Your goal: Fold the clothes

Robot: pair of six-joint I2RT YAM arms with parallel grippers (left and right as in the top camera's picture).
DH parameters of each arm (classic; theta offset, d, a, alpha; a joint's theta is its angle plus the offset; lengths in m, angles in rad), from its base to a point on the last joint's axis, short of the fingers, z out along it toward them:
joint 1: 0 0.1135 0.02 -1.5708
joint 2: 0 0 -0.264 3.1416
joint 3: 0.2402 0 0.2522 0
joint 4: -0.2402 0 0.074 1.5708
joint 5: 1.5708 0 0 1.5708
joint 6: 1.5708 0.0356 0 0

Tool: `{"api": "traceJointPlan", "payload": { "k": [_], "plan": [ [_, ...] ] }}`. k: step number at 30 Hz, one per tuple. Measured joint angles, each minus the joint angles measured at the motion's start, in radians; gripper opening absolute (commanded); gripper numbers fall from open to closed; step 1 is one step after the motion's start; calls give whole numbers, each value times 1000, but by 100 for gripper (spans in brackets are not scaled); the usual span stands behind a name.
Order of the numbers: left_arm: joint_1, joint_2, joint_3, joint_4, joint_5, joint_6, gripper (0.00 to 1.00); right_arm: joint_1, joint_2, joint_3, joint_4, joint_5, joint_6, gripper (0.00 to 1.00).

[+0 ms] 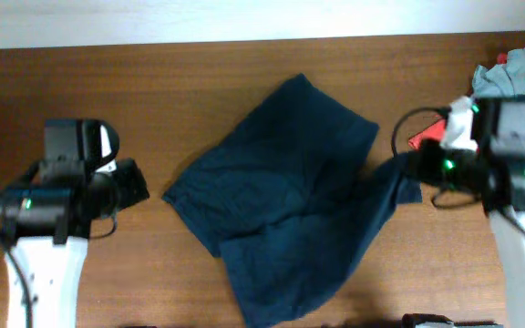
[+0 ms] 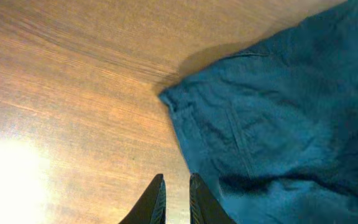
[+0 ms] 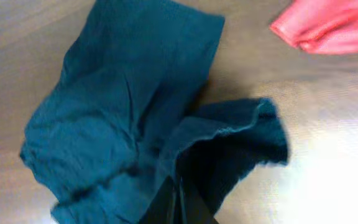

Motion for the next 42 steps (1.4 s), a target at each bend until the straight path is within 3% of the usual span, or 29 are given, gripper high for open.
{"api": "traceJointPlan", "payload": {
  "k": [4, 8, 15, 19, 26, 28, 30, 31, 32, 39, 42],
  "plan": [
    [-5, 104, 0, -58, 43, 15, 18, 0, 170, -1, 15, -41, -6, 4],
    [-72, 137, -1, -97, 60, 40, 30, 0, 215, -1, 20, -55, -9, 4],
    [-418, 136, -34, -100, 80, 77, 45, 0, 198, 0, 11, -64, -11, 4],
    [-633, 134, -206, -36, 87, -3, 53, 0, 193, 0, 10, -64, -12, 4],
    [-767, 135, -474, 130, 232, -94, 59, 0, 193, 0, 4, -64, -12, 4],
    [-782, 135, -517, 149, 261, -105, 50, 0, 193, 0, 4, -64, -12, 4],
    [-788, 135, -538, 159, 261, -118, 32, 0, 193, 0, 4, -64, -12, 4],
    [-786, 135, -542, 165, 249, -129, 11, 0, 193, 0, 4, -64, -12, 4],
    [-777, 135, -544, 183, 225, -150, 0, 0, 193, 0, 4, -64, -12, 4],
    [-518, 135, -531, 307, 48, -215, 0, 0, 192, 0, 3, -64, -11, 4],
    [-404, 158, -528, 435, 21, -211, 1, 0, 191, 0, 4, -64, -12, 4]
  ]
}}
